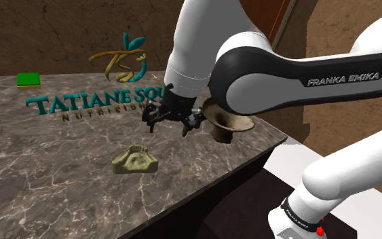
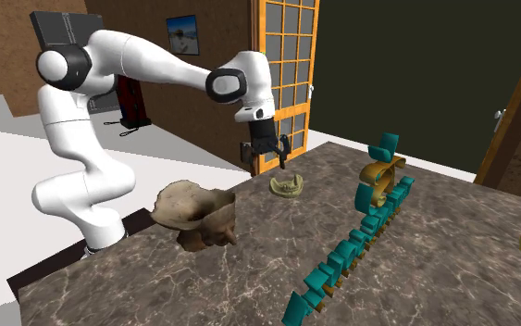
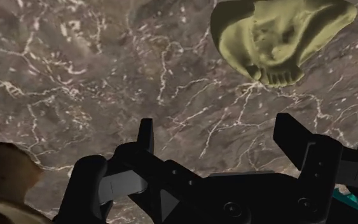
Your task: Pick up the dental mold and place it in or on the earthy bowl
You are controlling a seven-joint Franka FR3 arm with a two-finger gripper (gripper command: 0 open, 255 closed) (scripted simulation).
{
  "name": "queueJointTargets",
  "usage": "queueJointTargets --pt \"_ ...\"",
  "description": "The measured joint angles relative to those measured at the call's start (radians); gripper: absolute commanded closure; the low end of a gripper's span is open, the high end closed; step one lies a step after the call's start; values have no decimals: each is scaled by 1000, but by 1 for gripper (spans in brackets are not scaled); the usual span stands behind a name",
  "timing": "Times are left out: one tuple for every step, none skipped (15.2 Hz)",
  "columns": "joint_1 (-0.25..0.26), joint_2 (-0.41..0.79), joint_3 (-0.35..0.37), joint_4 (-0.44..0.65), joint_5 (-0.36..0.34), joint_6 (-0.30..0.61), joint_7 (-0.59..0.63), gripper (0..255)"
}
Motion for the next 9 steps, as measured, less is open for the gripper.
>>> queueJointTargets --pt "-45 53 65 35 -47 0 66 0" --pt "-108 134 161 82 -120 -5 152 0" --pt "-162 267 278 137 -237 -32 271 0" --pt "-135 420 321 192 -405 -75 413 0" --pt "-67 522 298 237 -522 -108 513 0" --pt "-23 556 268 255 -565 -116 553 0" --pt "3 575 250 257 -588 -113 576 0" --pt "13 587 239 250 -603 -102 589 0" --pt "22 598 229 247 -615 -95 598 0"
